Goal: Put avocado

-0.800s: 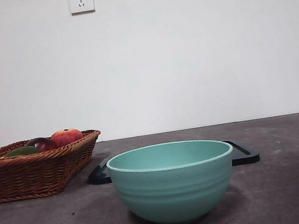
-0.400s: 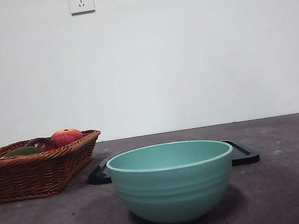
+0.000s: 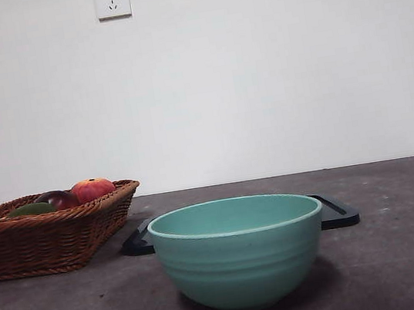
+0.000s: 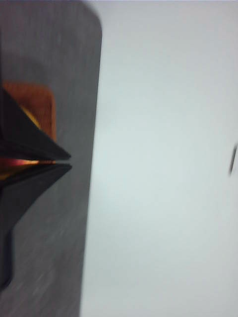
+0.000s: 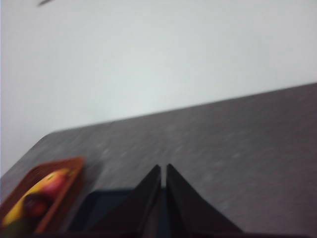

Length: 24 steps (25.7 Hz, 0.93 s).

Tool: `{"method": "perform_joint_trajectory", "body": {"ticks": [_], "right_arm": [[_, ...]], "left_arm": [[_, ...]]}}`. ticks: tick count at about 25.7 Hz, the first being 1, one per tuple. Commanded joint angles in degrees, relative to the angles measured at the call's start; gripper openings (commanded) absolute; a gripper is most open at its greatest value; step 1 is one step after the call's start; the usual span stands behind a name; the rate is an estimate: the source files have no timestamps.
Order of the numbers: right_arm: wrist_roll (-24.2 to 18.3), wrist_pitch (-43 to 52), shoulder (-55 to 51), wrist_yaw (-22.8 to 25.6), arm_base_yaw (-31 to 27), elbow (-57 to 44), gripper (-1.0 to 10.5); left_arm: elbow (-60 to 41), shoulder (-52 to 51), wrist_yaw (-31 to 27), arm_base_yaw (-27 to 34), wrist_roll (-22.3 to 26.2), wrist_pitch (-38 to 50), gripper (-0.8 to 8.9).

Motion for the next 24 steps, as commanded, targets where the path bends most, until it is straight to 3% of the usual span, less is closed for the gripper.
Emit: {"method": "perform_joint_trajectory", "body": {"ticks": [1,5,13,18,24], "right_arm": [[0.2,-2.4,4.0,-4.5,0.2,3.8,0.1],[-3.2,-5.8,8.7,-9.0,2.0,8.2,0.1],[-10.8,-15.4,13.5,-13.4,9.5,12.5,0.1],[-13.6,-18.4,13.3,-13.4,12.5,12.5,0.1],[-14.0,-18.5,13.2,-13.4,12.7,12.5,0.1]], "left_arm": [[4.8,3.5,3.8,-0.7,0.0,-4.2,0.09],[9.5,7.1,7.4,-1.6,0.2,-9.2,0.09],[11.1,8.1,13.7,-5.0,0.3,-13.5,0.09],[11.1,8.0,14.4,-8.1,0.5,-16.5,0.09],[11.1,7.9,14.4,-9.2,0.4,-16.9,0.11]]}}
